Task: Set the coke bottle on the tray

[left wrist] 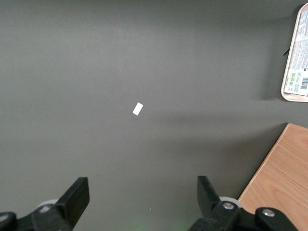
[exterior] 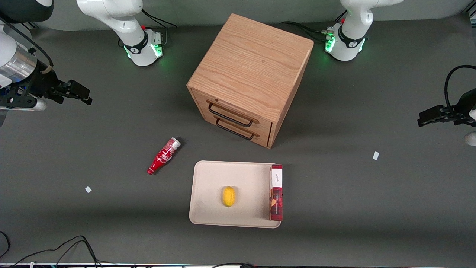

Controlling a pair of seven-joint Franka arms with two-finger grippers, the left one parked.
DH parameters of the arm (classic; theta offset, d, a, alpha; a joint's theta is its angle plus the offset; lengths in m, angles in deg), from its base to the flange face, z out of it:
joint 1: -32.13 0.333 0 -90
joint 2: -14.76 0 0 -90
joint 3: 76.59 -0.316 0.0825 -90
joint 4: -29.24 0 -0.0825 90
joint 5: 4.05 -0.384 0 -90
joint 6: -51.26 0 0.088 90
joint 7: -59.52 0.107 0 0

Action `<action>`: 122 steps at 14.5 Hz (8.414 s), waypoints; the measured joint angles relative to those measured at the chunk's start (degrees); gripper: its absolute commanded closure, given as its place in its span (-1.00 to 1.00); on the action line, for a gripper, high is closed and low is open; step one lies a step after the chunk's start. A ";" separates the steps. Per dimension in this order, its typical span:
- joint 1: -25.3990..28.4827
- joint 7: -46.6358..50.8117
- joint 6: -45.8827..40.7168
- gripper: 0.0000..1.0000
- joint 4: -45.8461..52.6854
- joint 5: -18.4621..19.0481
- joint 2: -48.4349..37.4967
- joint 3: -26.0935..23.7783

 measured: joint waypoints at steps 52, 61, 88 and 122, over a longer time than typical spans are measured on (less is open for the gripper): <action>1.52 49.61 41.40 1.00 -7.28 13.73 39.34 -11.91; 1.52 34.17 15.17 1.00 12.38 13.86 32.45 -13.18; 9.22 18.78 42.20 -1.00 34.98 18.08 67.95 -19.42; -0.30 0.68 0.17 -1.00 1.47 1.69 2.93 -0.62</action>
